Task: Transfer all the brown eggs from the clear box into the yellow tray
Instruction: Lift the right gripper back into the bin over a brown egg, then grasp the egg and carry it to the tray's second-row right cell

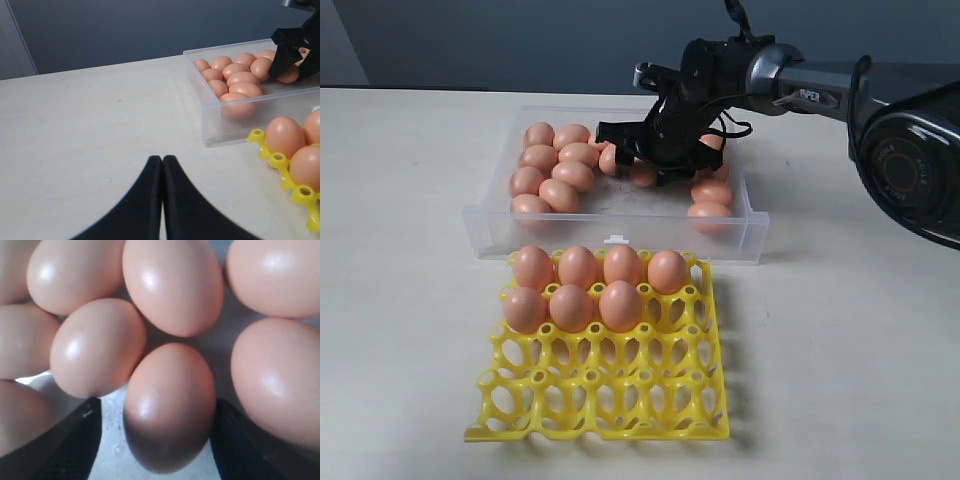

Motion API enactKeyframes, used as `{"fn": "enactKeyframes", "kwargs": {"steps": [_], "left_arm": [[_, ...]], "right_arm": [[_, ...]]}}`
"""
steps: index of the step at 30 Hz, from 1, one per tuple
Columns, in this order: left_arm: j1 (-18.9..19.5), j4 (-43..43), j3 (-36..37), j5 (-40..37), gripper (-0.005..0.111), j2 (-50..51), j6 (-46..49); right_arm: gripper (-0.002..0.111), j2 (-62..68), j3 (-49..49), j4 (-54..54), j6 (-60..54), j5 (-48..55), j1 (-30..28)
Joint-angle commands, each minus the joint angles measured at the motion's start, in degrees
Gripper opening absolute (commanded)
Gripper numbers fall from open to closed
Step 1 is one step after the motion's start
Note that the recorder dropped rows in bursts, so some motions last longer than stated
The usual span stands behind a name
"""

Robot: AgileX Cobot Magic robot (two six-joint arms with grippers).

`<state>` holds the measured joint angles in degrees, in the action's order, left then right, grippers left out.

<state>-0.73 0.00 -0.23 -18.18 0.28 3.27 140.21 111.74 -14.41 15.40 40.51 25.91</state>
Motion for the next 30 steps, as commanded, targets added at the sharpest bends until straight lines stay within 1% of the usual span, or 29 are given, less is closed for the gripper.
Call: {"fn": "enactKeyframes", "kwargs": {"steps": [1,3,4,6,7,8,9,10,12,14,17,19,20,21,22,23,24,25,26,27,29,30], "left_arm": [[0.2,0.0,0.2,0.6,0.0,-0.3,0.0],[0.2,0.0,0.2,0.6,0.0,-0.3,0.0],[0.2,0.0,0.2,0.6,0.0,-0.3,0.0],[0.2,0.0,0.2,0.5,0.0,-0.3,0.0],[0.2,0.0,0.2,0.5,0.0,-0.3,0.0],[0.2,0.0,0.2,0.5,0.0,-0.3,0.0],[0.2,0.0,0.2,0.5,0.0,-0.3,0.0],[0.2,0.0,0.2,0.5,0.0,-0.3,0.0],[0.2,0.0,0.2,0.5,0.0,-0.3,0.0],[0.2,0.0,0.2,0.5,0.0,-0.3,0.0],[0.2,0.0,0.2,0.5,0.0,-0.3,0.0],[0.2,0.0,0.2,0.5,0.0,-0.3,0.0],[0.2,0.0,0.2,0.5,0.0,-0.3,0.0],[0.2,0.0,0.2,0.5,0.0,-0.3,0.0],[0.2,0.0,0.2,0.5,0.0,-0.3,0.0],[0.2,0.0,0.2,0.5,0.0,-0.3,0.0],[0.2,0.0,0.2,0.5,0.0,-0.3,0.0],[0.2,0.0,0.2,0.5,0.0,-0.3,0.0],[0.2,0.0,0.2,0.5,0.0,-0.3,0.0],[0.2,0.0,0.2,0.5,0.0,-0.3,0.0],[0.2,0.0,0.2,0.5,0.0,-0.3,0.0],[0.2,0.0,0.2,0.5,0.0,-0.3,0.0]], "right_arm": [[0.057,0.3,-0.1,1.0,-0.1,-2.3,-0.6],[0.038,0.3,-0.1,1.0,-0.1,-2.4,-0.6],[0.034,0.3,-0.1,0.8,-0.1,-2.5,-0.6],[0.035,0.3,-0.1,0.8,-0.8,-2.3,-0.6],[0.031,0.1,-0.1,0.7,-2.6,-2.2,-0.5],[0.023,-0.2,-0.1,0.3,-4.9,-1.8,-0.5],[0.01,-0.9,-0.1,-0.1,-6.8,-0.3,-0.4],[0.0,-1.6,-0.1,-0.1,-7.7,0.4,-0.2],[0.0,-3.0,-0.1,-0.1,-10.1,0.6,0.4],[0.0,-6.4,-0.8,1.1,-12.1,-2.9,2.5],[0.0,-10.9,-5.3,2.0,-12.1,-14.8,5.3],[0.0,-14.4,-10.2,2.0,-11.8,-25.2,7.5],[0.0,-17.8,-16.2,1.9,-11.8,-35.8,9.5],[0.0,-19.8,-20.4,1.9,-11.8,-41.7,10.6],[0.0,-24.3,-29.2,1.2,-11.8,-53.1,12.7],[0.0,-26.9,-34.5,-0.3,-11.8,-59.6,13.6],[0.0,-31.5,-45.5,-4.0,-11.8,-70.9,15.3],[0.0,-34.0,-50.8,-5.3,-11.9,-76.3,16.2],[0.0,-38.5,-59.4,-5.7,-12.5,-83.2,17.3],[0.0,-40.7,-63.5,-5.6,-12.9,-84.5,17.8],[0.0,-47.6,-75.0,-3.2,-14.0,-83.1,18.2],[0.0,-49.0,-77.7,-2.5,-14.0,-83.1,18.2]]}}
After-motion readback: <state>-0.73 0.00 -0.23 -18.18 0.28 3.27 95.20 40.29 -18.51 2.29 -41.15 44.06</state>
